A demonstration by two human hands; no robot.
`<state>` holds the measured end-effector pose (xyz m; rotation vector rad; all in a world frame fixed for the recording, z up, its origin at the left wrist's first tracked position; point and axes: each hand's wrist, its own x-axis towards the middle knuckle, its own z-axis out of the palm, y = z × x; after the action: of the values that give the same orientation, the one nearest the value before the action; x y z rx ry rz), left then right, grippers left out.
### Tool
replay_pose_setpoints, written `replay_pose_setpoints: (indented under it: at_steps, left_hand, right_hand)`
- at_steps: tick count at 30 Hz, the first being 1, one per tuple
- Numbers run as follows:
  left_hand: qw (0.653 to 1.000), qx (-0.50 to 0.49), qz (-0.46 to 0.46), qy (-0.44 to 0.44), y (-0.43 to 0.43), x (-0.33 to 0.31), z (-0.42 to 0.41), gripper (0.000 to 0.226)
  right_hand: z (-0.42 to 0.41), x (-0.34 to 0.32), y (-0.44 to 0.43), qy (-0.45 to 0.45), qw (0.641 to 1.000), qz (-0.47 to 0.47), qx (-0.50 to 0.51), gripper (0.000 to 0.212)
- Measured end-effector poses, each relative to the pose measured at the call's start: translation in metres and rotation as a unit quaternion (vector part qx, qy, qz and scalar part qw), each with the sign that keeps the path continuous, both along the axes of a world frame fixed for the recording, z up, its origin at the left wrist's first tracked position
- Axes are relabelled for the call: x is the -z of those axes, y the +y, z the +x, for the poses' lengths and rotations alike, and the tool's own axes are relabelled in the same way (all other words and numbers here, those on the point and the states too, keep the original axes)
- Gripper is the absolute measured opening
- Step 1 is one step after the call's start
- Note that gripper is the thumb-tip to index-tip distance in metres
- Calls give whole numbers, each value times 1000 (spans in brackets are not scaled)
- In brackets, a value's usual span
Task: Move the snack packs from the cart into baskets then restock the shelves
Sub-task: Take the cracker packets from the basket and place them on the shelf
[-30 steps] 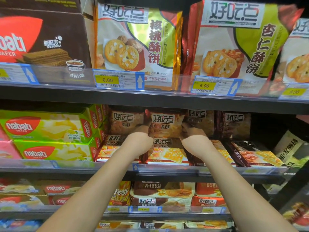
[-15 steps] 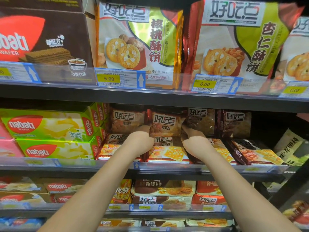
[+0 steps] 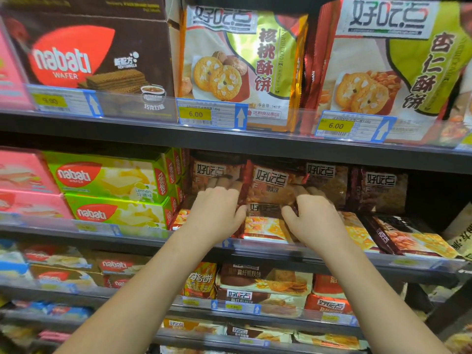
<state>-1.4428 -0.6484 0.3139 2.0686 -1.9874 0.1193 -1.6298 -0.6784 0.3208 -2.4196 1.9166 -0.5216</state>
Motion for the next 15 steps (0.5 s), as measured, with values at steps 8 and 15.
replay_pose_setpoints:
  at_steps: [8, 15]
  left_hand:
    - [984, -60, -113, -122, 73, 11, 53, 62]
    - [962, -238, -35, -131, 211, 27, 91, 69]
  right_hand:
    - [56, 10, 35, 24, 957, -169, -233, 53]
    - [136, 31, 101, -27, 895, -151, -418, 56]
